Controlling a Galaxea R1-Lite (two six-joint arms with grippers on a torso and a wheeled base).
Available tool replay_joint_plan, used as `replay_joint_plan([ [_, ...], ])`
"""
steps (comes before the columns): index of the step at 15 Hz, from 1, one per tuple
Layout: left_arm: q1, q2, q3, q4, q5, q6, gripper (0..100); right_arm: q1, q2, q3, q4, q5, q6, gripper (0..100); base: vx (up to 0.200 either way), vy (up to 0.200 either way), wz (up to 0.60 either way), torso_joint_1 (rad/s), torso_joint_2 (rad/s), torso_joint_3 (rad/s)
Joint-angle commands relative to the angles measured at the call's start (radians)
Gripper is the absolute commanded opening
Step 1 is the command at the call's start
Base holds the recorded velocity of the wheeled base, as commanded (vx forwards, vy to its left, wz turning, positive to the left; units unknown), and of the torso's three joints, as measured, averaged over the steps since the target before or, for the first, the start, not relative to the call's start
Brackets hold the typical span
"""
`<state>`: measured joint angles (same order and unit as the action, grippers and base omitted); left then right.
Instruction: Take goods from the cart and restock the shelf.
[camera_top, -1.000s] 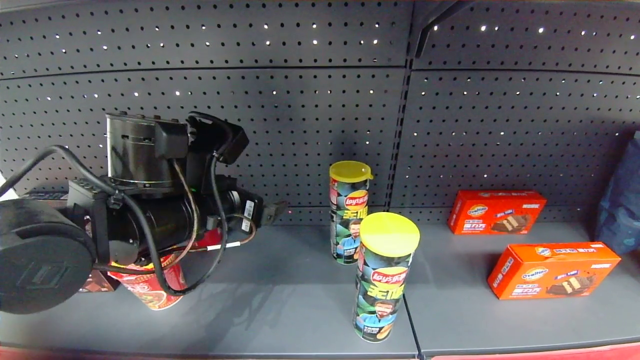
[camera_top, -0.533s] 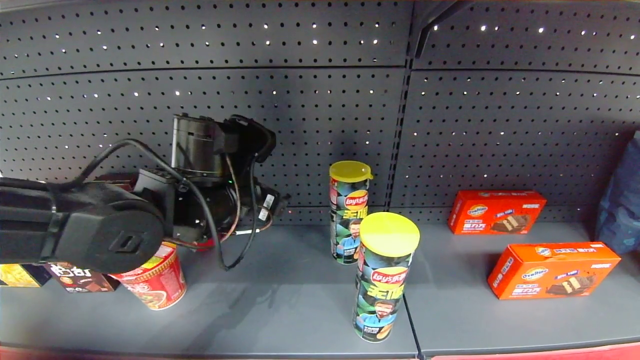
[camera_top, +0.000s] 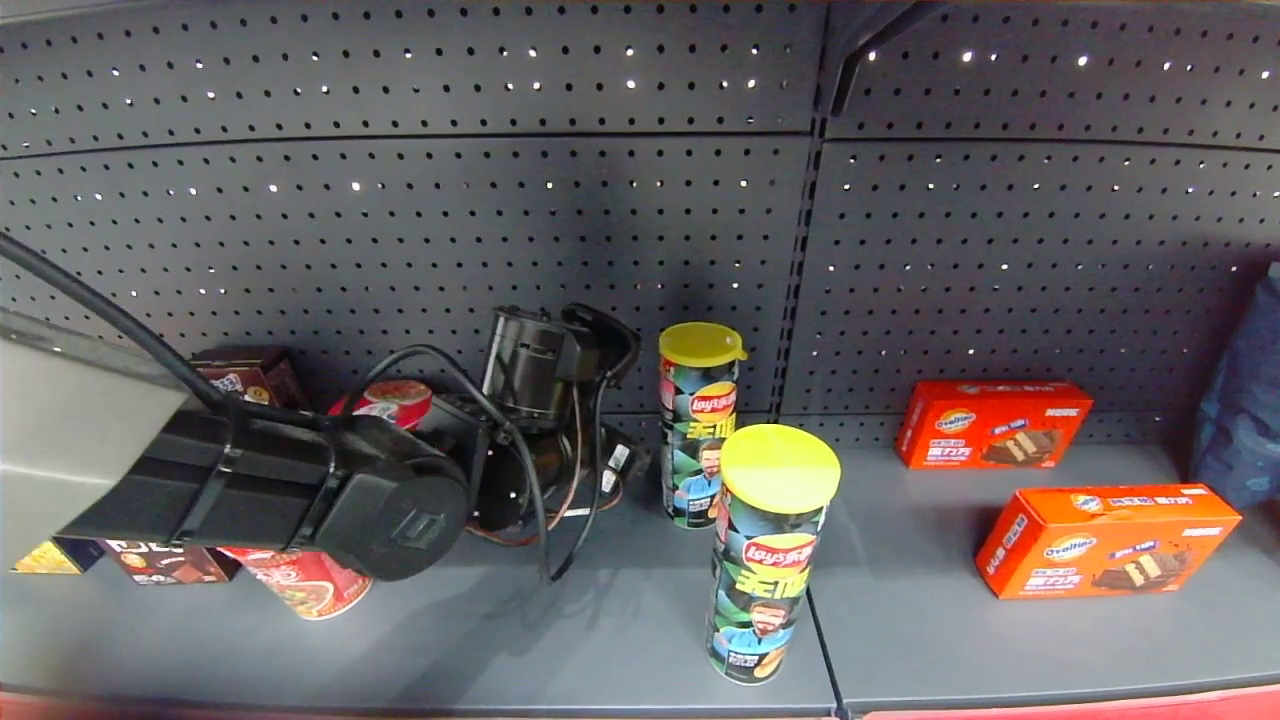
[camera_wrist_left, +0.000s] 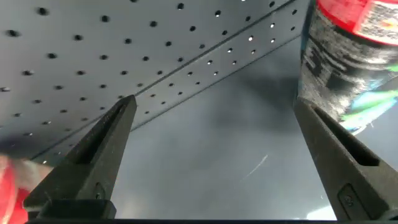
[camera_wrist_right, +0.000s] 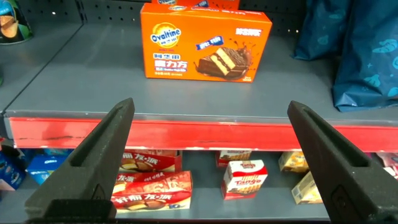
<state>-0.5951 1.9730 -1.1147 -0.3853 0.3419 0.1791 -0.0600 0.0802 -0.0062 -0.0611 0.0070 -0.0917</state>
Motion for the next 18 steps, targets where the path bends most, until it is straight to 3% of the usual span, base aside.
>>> replay_joint_plan([
  [1, 0.005, 0.046, 0.001, -0.004, 0.002, 0.005, 100, 0.000, 0.001, 0.000, 0.000, 0.001, 0.000, 100, 0.000, 0.000, 0.00, 0.000, 0.00, 0.000],
  [15, 0.031, 0.170, -0.108, -0.038, 0.002, 0.006, 100, 0.000, 0.001, 0.002, -0.002, -0.001, 0.000, 100, 0.000, 0.000, 0.00, 0.000, 0.00, 0.000],
  [18, 0.029, 0.201, -0.122, -0.101, -0.001, 0.003, 100, 0.000, 0.001, 0.002, -0.002, -0.001, 0.000, 100, 0.000, 0.000, 0.00, 0.000, 0.00, 0.000],
])
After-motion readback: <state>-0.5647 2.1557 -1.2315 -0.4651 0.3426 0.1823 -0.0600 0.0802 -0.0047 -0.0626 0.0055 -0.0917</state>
